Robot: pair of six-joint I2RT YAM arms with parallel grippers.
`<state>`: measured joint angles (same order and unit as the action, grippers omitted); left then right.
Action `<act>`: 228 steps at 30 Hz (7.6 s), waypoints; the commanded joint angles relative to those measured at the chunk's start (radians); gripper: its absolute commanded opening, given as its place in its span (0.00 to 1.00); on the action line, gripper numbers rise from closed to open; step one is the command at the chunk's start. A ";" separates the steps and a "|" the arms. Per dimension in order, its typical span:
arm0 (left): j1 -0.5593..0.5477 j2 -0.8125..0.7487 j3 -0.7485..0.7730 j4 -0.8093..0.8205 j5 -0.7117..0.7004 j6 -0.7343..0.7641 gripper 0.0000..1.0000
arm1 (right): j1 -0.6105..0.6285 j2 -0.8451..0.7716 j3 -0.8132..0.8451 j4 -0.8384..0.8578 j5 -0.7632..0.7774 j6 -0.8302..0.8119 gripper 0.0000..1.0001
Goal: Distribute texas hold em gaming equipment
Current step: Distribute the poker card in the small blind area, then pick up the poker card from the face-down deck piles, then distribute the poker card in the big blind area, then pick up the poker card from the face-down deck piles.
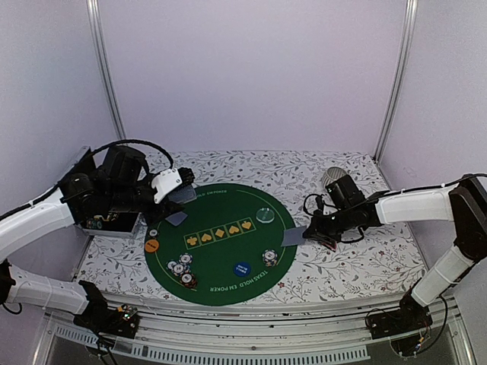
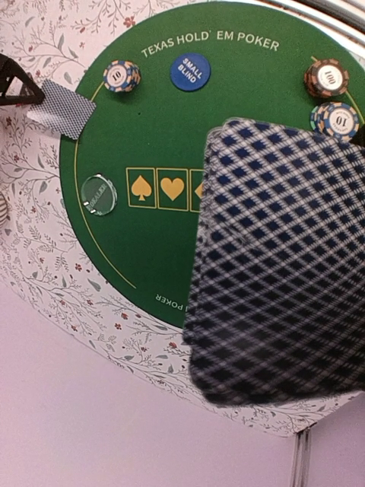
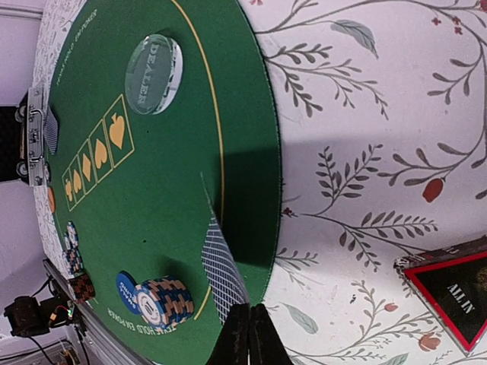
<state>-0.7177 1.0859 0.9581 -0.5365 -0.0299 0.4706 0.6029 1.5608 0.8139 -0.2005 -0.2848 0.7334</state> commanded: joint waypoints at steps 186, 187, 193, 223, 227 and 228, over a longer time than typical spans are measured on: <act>-0.012 -0.094 -0.080 0.102 -0.065 -0.065 0.40 | 0.386 1.321 1.493 0.489 0.071 0.577 0.02; -0.012 -0.094 -0.081 0.102 -0.065 -0.065 0.41 | 0.389 1.323 1.494 0.489 0.071 0.581 0.02; -0.012 -0.096 -0.082 0.102 -0.067 -0.065 0.40 | 0.391 1.318 1.494 0.484 0.079 0.578 0.12; -0.012 -0.105 -0.057 0.092 -0.055 -0.062 0.41 | 0.369 0.957 1.203 0.414 0.040 0.218 0.98; -0.012 -0.112 -0.048 0.081 -0.058 -0.059 0.41 | 0.351 0.856 1.112 0.417 0.059 0.162 0.99; -0.012 -0.114 -0.045 0.077 -0.058 -0.057 0.41 | 0.344 0.819 1.086 0.417 0.063 0.123 0.99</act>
<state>-0.7307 0.9932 0.8837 -0.4667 -0.0910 0.4000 0.9730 2.5248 1.9697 0.2230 -0.2199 0.9577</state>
